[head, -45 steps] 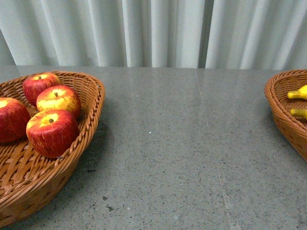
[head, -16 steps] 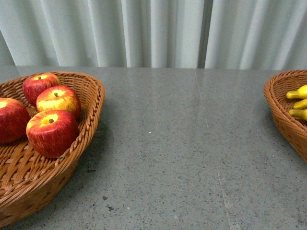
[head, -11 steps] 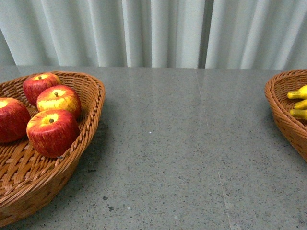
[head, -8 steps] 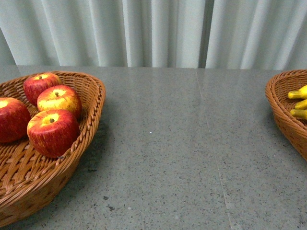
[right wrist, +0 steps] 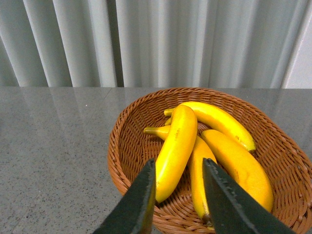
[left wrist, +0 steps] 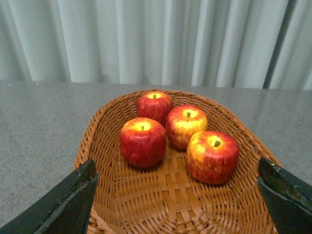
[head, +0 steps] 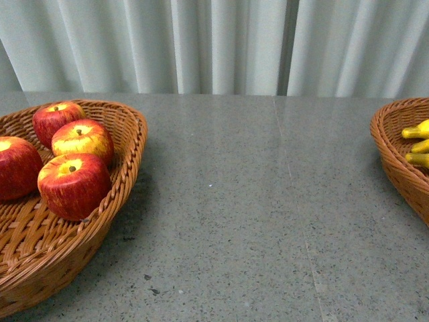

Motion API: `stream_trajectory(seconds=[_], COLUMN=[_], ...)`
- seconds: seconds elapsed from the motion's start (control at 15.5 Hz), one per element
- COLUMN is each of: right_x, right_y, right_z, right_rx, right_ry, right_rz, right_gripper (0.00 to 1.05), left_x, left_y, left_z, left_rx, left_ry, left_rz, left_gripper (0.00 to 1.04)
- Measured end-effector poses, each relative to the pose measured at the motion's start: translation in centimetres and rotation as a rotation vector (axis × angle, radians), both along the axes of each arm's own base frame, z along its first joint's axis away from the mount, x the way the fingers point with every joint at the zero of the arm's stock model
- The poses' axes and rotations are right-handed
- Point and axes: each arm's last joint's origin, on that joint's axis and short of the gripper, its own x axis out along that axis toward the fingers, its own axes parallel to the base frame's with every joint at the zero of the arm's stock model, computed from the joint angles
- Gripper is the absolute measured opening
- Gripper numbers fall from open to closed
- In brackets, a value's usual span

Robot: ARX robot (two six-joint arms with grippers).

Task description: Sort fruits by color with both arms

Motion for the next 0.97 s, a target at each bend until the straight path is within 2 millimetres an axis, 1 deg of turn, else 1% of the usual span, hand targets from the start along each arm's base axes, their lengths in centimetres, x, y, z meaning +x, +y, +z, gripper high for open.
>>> stream_trajectory(seconds=[0.06, 0.13, 0.32, 0.39, 0.45, 0.97], right_x=[0.00, 0.00, 0.00, 0.00, 0.00, 0.00], right_y=[0.00, 0.00, 0.00, 0.00, 0.00, 0.00], right_z=[0.00, 0.00, 0.00, 0.00, 0.00, 0.00], right_rx=[0.000, 0.000, 0.000, 0.000, 0.000, 0.000], right_ry=[0.000, 0.000, 0.000, 0.000, 0.000, 0.000], right_rz=[0.000, 0.000, 0.000, 0.000, 0.000, 0.000], right_gripper=[0.40, 0.65, 0.96, 1.00, 0.98, 0.98], left_x=[0.00, 0.00, 0.00, 0.00, 0.00, 0.00], left_y=[0.00, 0.00, 0.00, 0.00, 0.00, 0.00], left_z=[0.00, 0.00, 0.00, 0.00, 0.00, 0.00], left_rx=[0.000, 0.000, 0.000, 0.000, 0.000, 0.000], left_ry=[0.000, 0.000, 0.000, 0.000, 0.000, 0.000], left_rz=[0.000, 0.000, 0.000, 0.000, 0.000, 0.000], left_gripper=[0.98, 0.98, 0.98, 0.98, 0.98, 0.98])
